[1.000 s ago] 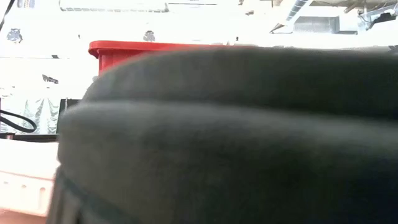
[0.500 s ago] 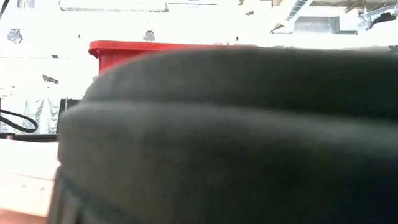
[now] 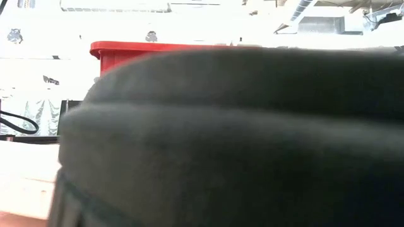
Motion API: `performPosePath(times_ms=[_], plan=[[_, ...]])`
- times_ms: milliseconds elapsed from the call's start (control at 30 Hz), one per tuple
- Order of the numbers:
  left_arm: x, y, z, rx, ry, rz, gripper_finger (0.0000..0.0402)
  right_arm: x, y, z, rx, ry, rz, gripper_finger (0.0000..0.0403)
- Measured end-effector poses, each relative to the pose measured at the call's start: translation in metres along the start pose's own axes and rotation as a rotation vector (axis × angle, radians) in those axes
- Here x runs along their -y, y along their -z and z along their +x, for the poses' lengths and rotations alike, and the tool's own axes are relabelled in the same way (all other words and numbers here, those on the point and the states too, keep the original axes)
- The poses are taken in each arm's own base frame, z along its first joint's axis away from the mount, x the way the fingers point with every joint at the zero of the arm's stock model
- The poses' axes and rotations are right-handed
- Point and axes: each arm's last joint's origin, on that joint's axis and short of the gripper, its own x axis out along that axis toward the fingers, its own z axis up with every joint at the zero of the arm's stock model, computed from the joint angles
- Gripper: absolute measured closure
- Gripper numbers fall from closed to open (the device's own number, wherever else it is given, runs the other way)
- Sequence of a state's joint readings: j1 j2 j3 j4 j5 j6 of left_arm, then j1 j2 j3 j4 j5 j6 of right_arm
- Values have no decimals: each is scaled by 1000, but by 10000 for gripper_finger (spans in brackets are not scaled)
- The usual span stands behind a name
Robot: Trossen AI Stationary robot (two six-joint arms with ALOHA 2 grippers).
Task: Pick and place slides into bin
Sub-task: Put the black slide into the basket
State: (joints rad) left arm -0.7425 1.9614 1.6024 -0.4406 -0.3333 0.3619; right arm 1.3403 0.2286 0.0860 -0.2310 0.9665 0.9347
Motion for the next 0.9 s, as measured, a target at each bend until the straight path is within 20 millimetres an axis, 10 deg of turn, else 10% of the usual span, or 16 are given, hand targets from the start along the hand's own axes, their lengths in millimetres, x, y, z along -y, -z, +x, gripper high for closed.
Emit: performPosePath(times_ms=[900], plan=[[35, 28, 69, -123, 47, 114, 200, 0, 0, 0, 0, 0, 0, 343]])
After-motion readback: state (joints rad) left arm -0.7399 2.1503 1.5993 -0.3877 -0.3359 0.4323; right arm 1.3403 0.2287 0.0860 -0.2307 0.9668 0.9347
